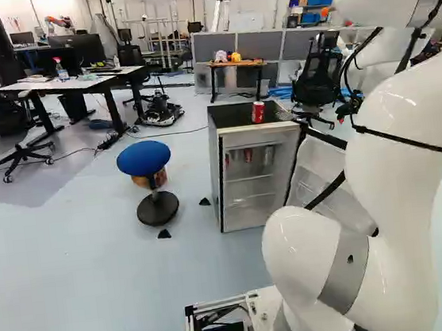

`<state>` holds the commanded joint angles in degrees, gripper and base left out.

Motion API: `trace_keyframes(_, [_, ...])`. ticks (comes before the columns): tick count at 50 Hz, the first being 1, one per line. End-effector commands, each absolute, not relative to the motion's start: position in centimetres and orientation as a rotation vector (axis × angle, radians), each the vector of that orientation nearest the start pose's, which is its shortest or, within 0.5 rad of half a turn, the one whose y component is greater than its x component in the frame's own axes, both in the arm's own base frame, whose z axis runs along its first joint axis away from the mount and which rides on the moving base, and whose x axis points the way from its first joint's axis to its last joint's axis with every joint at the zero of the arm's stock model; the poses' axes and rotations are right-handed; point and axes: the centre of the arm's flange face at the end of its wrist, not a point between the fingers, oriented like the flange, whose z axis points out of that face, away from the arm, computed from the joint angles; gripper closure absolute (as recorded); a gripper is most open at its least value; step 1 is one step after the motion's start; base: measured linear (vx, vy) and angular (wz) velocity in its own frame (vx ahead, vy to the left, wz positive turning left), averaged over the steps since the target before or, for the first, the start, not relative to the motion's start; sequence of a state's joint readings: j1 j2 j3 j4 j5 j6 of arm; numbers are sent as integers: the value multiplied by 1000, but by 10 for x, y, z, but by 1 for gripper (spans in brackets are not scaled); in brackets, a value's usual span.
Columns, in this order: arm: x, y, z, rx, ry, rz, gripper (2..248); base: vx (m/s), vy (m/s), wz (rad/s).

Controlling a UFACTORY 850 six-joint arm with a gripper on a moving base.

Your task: Grab a drink from the fridge

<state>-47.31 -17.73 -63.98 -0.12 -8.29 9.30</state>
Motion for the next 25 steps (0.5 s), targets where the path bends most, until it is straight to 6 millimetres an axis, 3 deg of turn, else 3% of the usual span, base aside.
trace_keyframes(25, [414, -462, 465, -2756, 1596, -749, 3, 0, 0, 0])
